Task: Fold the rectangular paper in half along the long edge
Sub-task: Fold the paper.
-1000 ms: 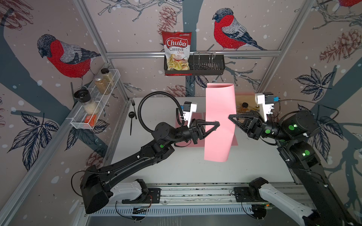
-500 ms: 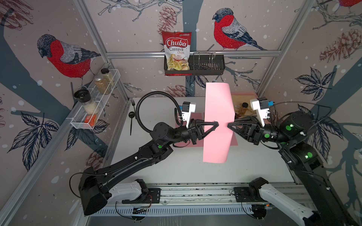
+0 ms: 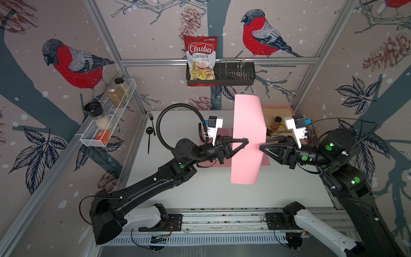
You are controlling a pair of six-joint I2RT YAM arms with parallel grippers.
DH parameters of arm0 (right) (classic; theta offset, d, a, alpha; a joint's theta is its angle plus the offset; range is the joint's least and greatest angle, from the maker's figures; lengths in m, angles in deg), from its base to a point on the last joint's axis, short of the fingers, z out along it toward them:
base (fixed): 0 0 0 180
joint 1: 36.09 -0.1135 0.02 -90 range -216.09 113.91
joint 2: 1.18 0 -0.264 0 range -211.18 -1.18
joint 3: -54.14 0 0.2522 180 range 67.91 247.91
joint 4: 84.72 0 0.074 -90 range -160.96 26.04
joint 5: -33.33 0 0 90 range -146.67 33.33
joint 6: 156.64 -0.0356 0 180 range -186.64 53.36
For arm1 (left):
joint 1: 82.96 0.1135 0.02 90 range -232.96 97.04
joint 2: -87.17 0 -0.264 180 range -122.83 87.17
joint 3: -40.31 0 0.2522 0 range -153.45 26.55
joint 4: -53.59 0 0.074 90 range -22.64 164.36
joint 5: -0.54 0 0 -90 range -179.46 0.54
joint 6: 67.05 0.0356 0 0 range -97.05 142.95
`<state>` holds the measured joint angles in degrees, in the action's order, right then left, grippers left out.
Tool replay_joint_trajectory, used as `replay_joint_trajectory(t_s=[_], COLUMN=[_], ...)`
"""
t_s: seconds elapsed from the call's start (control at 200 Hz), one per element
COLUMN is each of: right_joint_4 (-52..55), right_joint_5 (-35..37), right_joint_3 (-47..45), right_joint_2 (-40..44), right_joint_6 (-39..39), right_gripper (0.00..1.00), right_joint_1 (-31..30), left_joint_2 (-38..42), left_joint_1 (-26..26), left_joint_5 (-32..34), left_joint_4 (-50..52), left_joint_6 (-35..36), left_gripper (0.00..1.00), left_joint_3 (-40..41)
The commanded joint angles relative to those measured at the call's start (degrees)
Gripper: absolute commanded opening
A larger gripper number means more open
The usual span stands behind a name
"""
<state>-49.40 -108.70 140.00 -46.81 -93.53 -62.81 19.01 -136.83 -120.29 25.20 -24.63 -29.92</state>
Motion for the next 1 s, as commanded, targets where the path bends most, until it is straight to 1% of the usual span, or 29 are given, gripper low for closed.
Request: replay_joint_trajectory(t_s=[0.0, 0.08, 0.13, 0.155, 0.18, 0.215, 0.245, 0.275, 0.39, 0.46, 0.49, 0.525, 0.58, 0.615, 0.675, 0.715, 0.735, 0.775, 0.835, 0.87, 0.901, 0.946, 0.971, 0.996], right_joint_4=[-2.3, -3.6, -3.8, -3.9, -4.1, -4.6, -5.2, -5.8, -8.4, -8.7, -8.9, -9.1, -10.0, -10.4, -11.0, -11.3, -11.4, -11.7, -12.3, -12.7, -13.0, -13.1, -13.1, -13.3], right_joint_5=[3.0, 4.3, 5.4, 5.7, 5.9, 6.3, 6.5, 6.6, 6.7, 6.9, 6.9, 6.9, 6.7, 6.5, 6.5, 6.6, 6.7, 6.7, 6.4, 6.6, 6.8, 7.1, 7.2, 7.2], right_joint_3=[0.1, 0.3, 0.6, 0.6, 0.7, 0.6, 0.5, 0.4, 0.3, 0.7, 0.9, 0.9, 0.9, 0.9, 1.1, 1.2, 1.3, 1.3, 1.3, 1.3, 1.3, 1.6, 1.6, 1.6], right_joint_2=[0.3, 0.4, 0.3, 0.2, 0.1, 0.1, 0.1, 0.2, 0.4, 0.0, -0.2, -0.3, -0.3, -0.4, -0.5, -0.7, -0.8, -0.9, -1.0, -1.0, -1.0, -1.2, -1.3, -1.4], right_joint_6=[0.4, -0.2, -0.4, -0.5, -0.5, -0.6, -0.8, -1.0, -2.6, -3.2, -3.3, -3.4, -3.8, -4.0, -4.4, -4.6, -4.7, -4.7, -4.9, -5.0, -5.3, -5.4, -5.4, -5.5], right_gripper=[0.0, 0.0, 0.13, 0.16, 0.17, 0.14, 0.05, 0.0, 0.0, 0.12, 0.14, 0.13, 0.04, 0.0, 0.0, 0.06, 0.07, 0.07, 0.02, 0.01, 0.03, 0.1, 0.1, 0.08], right_joint_1=[0.1, 0.2, 0.3, 0.3, 0.3, 0.4, 0.5, 0.6, 0.6, 0.8, 0.8, 0.9, 1.0, 0.9, 0.9, 1.0, 1.0, 1.0, 1.1, 1.1, 1.1, 1.2, 1.2, 1.3], left_joint_2=[-0.1, 0.1, 0.2, 0.2, 0.2, 0.2, 0.2, 0.1, 0.1, 0.2, 0.1, 0.2, 0.2, 0.2, 0.2, 0.2, 0.2, 0.2, 0.2, 0.1, 0.1, 0.1, 0.0, -0.1], left_joint_1=[0.0, 0.0, 0.0, 0.0, 0.0, 0.0, 0.0, 0.0, 0.0, 0.1, 0.0, 0.0, 0.0, 0.0, 0.0, 0.0, 0.0, 0.0, 0.0, 0.0, 0.1, 0.1, 0.1, 0.0], left_joint_5=[0.2, 0.2, 0.2, 0.1, 0.1, -0.1, -0.2, -0.4, -1.2, -1.2, -1.2, -1.3, -1.3, -1.3, -1.5, -1.5, -1.5, -1.6, -1.8, -1.8, -1.9, -1.9, -1.9, -2.0], left_joint_4=[-2.1, -2.2, -2.1, -2.1, -1.9, -1.8, -1.8, -1.9, -2.6, -2.7, -2.8, -2.9, -3.0, -3.1, -3.1, -3.1, -3.0, -3.0, -2.9, -2.8, -2.8, -2.7, -2.8, -3.0], left_joint_6=[0.4, 0.4, 0.5, 0.5, 0.7, 0.9, 1.0, 0.9, 1.0, 1.1, 1.1, 1.0, 0.9, 0.9, 0.9, 0.8, 0.8, 0.8, 0.8, 0.9, 0.8, 0.9, 0.9, 0.8], left_gripper=[0.0, 0.0, 0.0, 0.0, 0.0, 0.0, 0.0, 0.0, 0.0, 0.0, 0.0, 0.0, 0.0, 0.0, 0.0, 0.0, 0.0, 0.0, 0.0, 0.0, 0.0, 0.0, 0.0, 0.0], left_joint_3=[-0.4, -0.4, -0.4, -0.4, -0.4, -0.4, -0.3, -0.3, -0.4, -0.1, 0.1, 0.2, 0.4, 0.5, 0.5, 0.6, 0.6, 0.7, 0.6, 0.6, 0.6, 0.6, 0.6, 0.7])
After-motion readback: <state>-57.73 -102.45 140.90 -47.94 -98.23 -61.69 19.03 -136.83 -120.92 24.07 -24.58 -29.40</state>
